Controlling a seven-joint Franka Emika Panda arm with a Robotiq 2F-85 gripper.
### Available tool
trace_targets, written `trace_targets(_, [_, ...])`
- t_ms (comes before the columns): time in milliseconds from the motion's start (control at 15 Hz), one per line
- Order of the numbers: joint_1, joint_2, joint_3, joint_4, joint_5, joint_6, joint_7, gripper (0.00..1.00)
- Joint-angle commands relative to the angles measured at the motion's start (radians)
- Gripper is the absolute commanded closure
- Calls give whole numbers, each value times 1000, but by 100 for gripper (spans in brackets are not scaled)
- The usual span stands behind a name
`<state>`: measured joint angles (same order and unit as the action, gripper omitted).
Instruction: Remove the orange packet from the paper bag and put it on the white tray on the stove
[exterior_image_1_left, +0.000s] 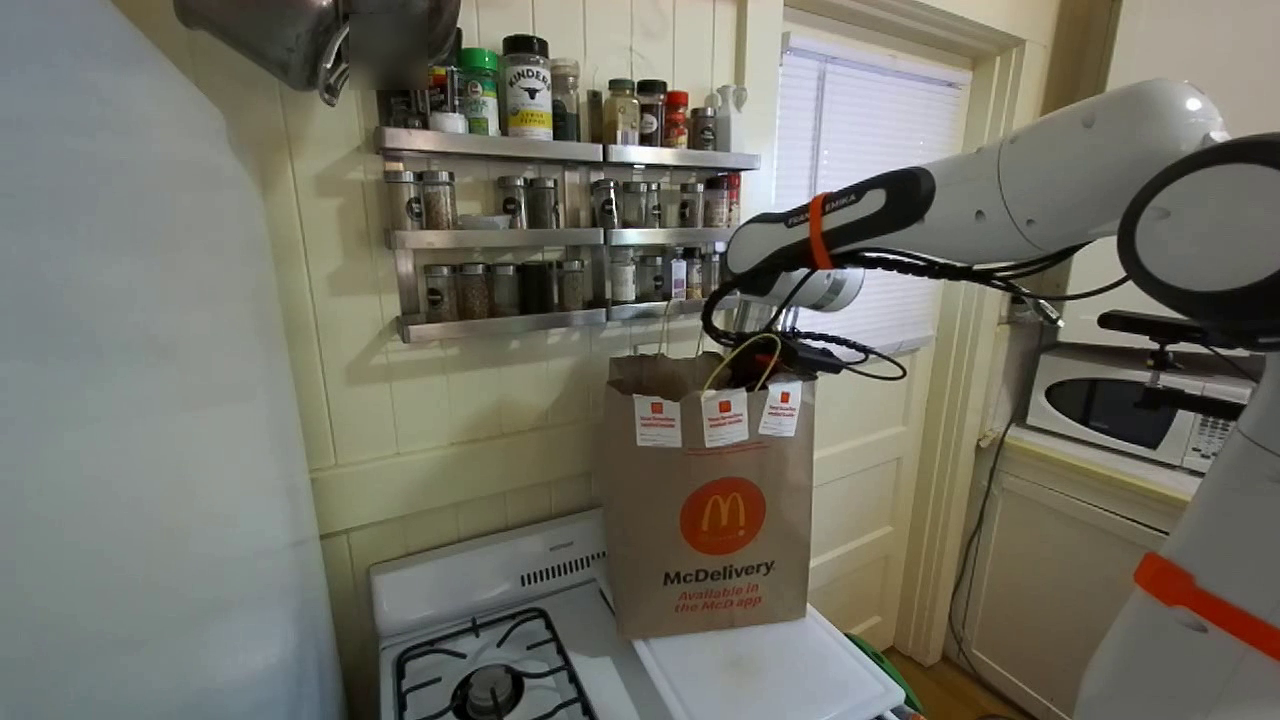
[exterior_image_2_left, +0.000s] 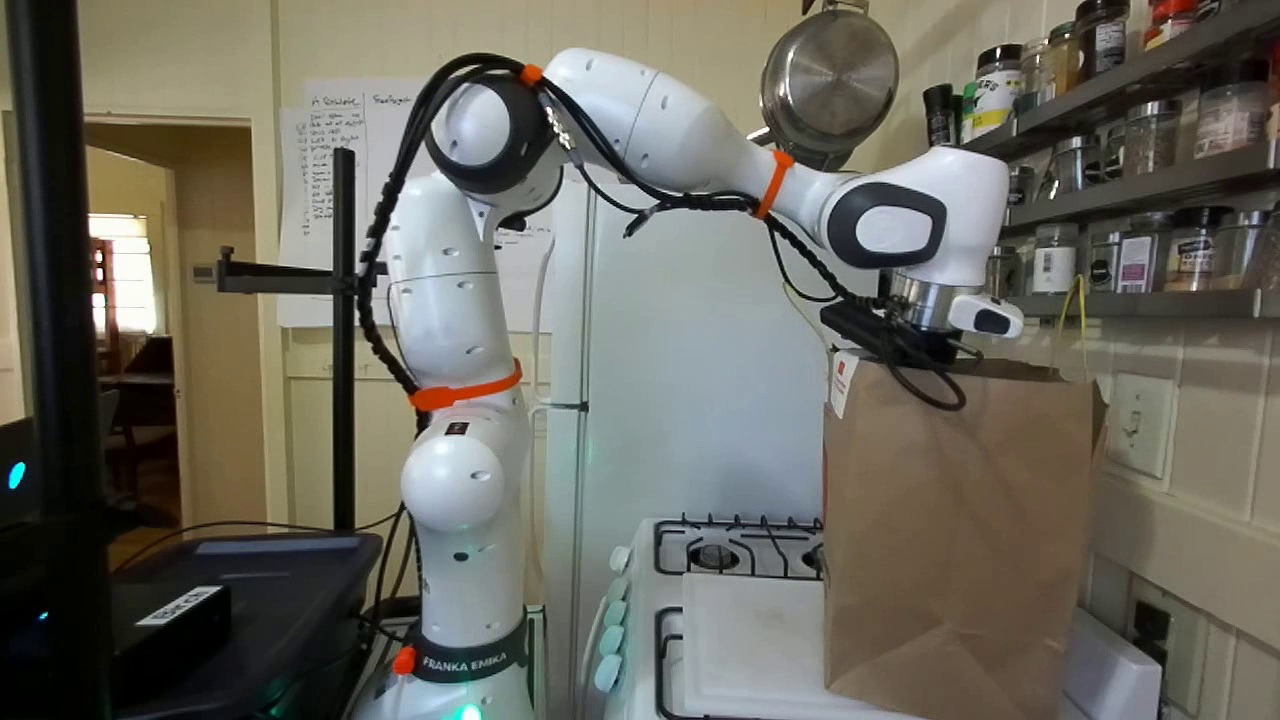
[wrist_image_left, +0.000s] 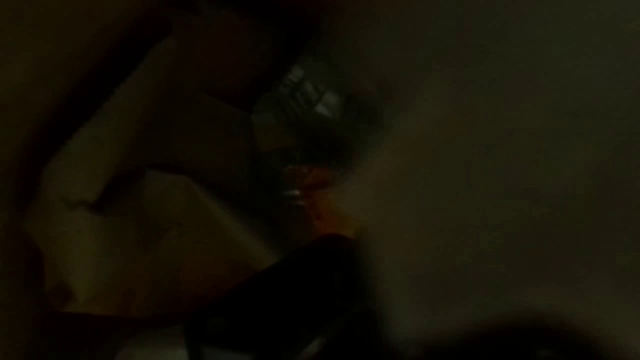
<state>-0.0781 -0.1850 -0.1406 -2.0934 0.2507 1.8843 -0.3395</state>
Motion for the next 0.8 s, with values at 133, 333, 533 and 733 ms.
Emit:
trace_targets(133, [-2, -51, -6, 46, -22, 32, -1, 100])
trace_targets(333, [-1, -69, -7, 82, -36, 51, -6, 100])
trace_targets(533, [1, -84, -7, 113, -52, 95, -8, 100])
trace_targets(733, [4, -91, -8, 142, -64, 131, -8, 100])
